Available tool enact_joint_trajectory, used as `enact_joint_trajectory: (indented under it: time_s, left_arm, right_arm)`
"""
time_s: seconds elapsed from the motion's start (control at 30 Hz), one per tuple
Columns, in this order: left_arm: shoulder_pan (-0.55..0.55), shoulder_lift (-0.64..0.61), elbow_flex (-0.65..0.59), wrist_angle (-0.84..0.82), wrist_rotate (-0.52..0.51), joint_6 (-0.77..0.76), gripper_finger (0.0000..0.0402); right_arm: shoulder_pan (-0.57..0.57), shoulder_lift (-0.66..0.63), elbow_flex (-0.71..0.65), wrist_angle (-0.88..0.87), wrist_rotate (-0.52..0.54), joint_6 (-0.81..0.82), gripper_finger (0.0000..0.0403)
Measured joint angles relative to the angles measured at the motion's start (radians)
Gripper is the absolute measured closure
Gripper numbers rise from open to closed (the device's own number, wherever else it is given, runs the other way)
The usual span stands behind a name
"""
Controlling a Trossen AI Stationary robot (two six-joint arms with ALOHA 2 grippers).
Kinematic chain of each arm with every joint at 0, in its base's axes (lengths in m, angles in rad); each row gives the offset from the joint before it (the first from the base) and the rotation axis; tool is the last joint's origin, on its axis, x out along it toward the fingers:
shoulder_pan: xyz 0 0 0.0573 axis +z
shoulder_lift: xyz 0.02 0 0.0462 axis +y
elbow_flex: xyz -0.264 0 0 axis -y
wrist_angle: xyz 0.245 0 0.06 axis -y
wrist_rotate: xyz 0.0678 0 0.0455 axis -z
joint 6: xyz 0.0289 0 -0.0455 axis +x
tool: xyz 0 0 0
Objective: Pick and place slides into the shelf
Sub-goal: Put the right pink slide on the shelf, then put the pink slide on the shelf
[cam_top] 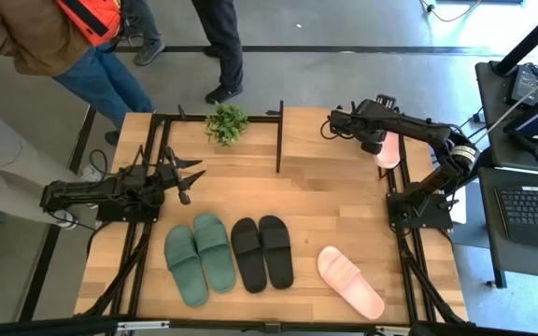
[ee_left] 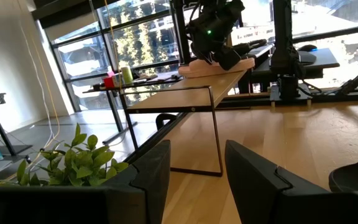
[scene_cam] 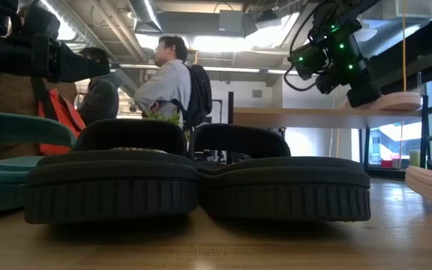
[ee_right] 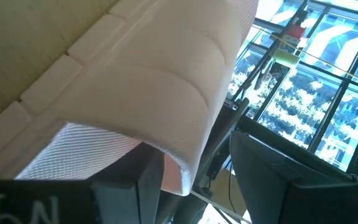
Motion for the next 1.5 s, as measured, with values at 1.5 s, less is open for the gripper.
enact_joint_trajectory:
  time_s: [1.5]
  left_arm:
    - [0.000, 0.000, 0.000, 0.000, 0.000, -0.001, 0.0256]
  right_arm:
    - [0.676, -0.199, 0.236, 0.113, -0.580, 0.331, 0.0221]
